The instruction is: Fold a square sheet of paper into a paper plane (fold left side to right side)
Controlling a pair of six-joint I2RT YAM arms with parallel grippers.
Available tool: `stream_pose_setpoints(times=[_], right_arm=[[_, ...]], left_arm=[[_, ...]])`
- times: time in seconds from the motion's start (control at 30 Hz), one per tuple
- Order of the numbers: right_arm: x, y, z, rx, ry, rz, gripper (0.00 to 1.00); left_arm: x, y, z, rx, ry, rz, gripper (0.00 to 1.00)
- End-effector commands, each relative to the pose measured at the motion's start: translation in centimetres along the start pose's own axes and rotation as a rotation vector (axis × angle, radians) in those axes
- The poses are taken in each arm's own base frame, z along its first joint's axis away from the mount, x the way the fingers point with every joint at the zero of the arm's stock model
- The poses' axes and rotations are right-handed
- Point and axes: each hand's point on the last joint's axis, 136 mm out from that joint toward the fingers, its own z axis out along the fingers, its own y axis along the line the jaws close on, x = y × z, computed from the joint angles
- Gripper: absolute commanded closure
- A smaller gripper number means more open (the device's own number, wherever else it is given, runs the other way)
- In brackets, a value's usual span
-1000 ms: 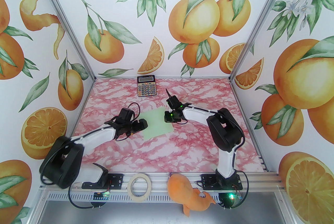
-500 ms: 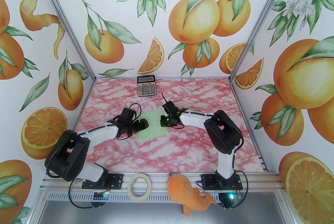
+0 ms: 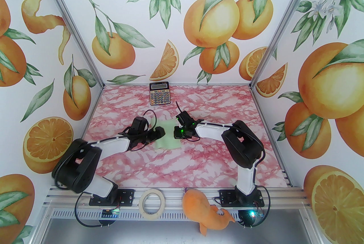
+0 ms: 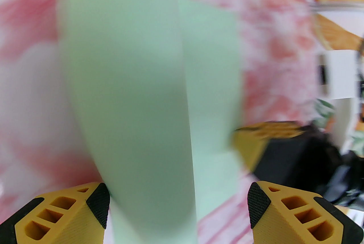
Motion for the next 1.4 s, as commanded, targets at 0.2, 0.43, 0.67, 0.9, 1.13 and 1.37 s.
stream_pose_setpoints(times=[0.2, 0.43, 0.67, 0.9, 1.13, 1.37], right_arm=[[4.4, -2.6, 1.2, 0.071, 0.131, 0.035, 0.88], [4.5, -2.8, 1.1, 0.073, 0.132, 0.036, 0.88], [4.4, -2.8, 1.1, 0.076, 0.132, 0.039, 0.88], [4.1, -3.2, 0.9, 0.080, 0.123, 0.052, 0.88], [4.0, -2.9, 1.2, 0.068, 0.126, 0.056, 0.88], [3.8, -2.8, 1.2, 0.067, 0.125, 0.052, 0.88]], left_arm=[[-4.5, -3.7, 0.6, 0.172, -0.083, 0.089, 0.16], [-6.3, -2.5, 1.0, 0.167, -0.092, 0.127, 0.15], [-6.3, -2.9, 2.6, 0.218, -0.019, 0.164, 0.21], [-3.4, -2.4, 0.6, 0.189, 0.034, 0.154, 0.19], [-1.1, 0.0, -0.9, 0.086, 0.074, 0.173, 0.14], [0.9, 1.9, -1.0, 0.029, 0.125, 0.165, 0.14]])
